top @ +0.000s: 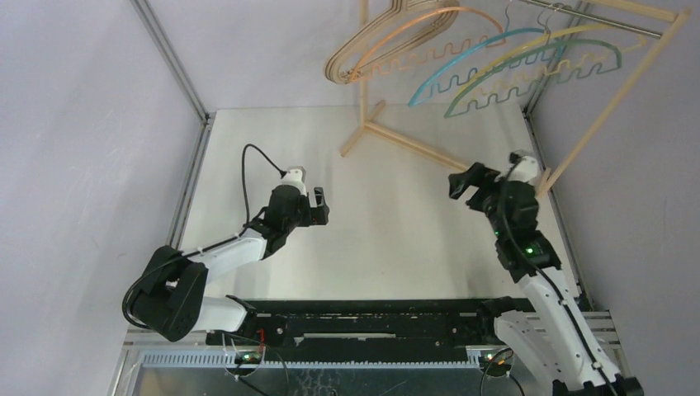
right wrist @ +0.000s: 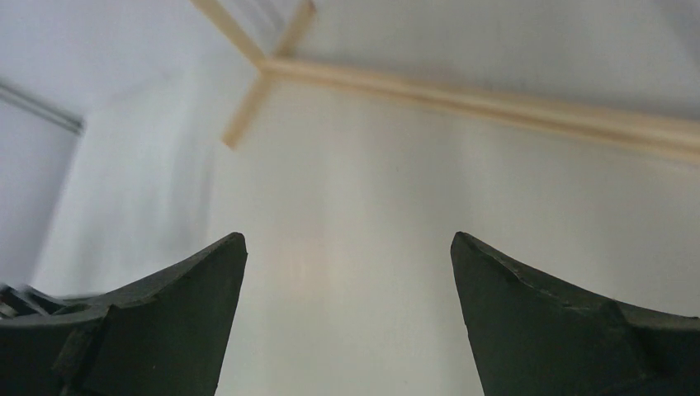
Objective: Organize the hangers
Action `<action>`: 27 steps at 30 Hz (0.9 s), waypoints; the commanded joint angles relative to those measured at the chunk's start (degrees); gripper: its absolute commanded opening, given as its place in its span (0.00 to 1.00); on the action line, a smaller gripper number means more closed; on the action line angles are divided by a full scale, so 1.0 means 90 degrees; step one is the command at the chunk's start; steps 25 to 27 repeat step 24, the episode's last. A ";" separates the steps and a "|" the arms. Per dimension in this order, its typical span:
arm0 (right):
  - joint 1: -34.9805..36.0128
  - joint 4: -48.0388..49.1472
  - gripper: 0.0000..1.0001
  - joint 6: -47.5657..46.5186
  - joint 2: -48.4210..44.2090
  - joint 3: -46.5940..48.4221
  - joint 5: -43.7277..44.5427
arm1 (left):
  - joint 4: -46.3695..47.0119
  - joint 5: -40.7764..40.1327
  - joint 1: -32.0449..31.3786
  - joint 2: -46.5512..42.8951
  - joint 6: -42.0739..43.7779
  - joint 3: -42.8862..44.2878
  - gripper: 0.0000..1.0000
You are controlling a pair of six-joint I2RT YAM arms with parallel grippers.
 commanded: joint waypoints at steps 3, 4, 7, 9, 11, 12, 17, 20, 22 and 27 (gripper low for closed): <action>0.0852 0.0780 1.00 -0.0647 0.0620 -0.0344 0.0996 | -0.0208 -0.0692 0.0031 0.0072 0.0000 0.0527 0.99; 0.0854 0.0875 1.00 -0.0651 0.0851 -0.0339 0.0909 | -0.0191 -0.0726 0.0031 0.0068 0.0003 0.0522 1.00; 0.0955 0.1134 1.00 -0.0710 0.1513 -0.0340 0.0873 | -0.0137 -0.0766 0.0031 0.0084 -0.0009 0.0501 0.99; 0.1029 0.1281 1.00 -0.0816 0.2010 -0.0343 0.0985 | -0.0129 -0.0775 0.0031 0.0113 -0.0014 0.0501 1.00; 0.1071 0.1371 1.00 -0.0867 0.2365 -0.0345 0.1060 | -0.0089 -0.0765 0.0031 0.0122 -0.0017 0.0475 0.99; 0.1099 0.1419 1.00 -0.0937 0.2527 -0.0340 0.1088 | -0.0079 -0.0769 0.0031 0.0119 0.0002 0.0472 1.00; 0.1186 0.1640 1.00 -0.1263 0.2998 -0.0343 0.1375 | -0.0076 -0.0887 0.0031 0.0119 0.0084 0.0472 0.99; 0.1196 0.1714 1.00 -0.1354 0.3114 -0.0345 0.1298 | -0.0039 -0.0864 0.0031 0.0171 0.0079 0.0471 0.99; 0.1188 0.1730 1.00 -0.1315 0.3157 -0.0341 0.1323 | -0.0039 -0.0850 0.0031 0.0185 0.0081 0.0473 0.99; 0.1194 0.1697 1.00 -0.1302 0.3162 -0.0355 0.1416 | -0.0042 -0.0853 0.0031 0.0188 0.0087 0.0473 0.99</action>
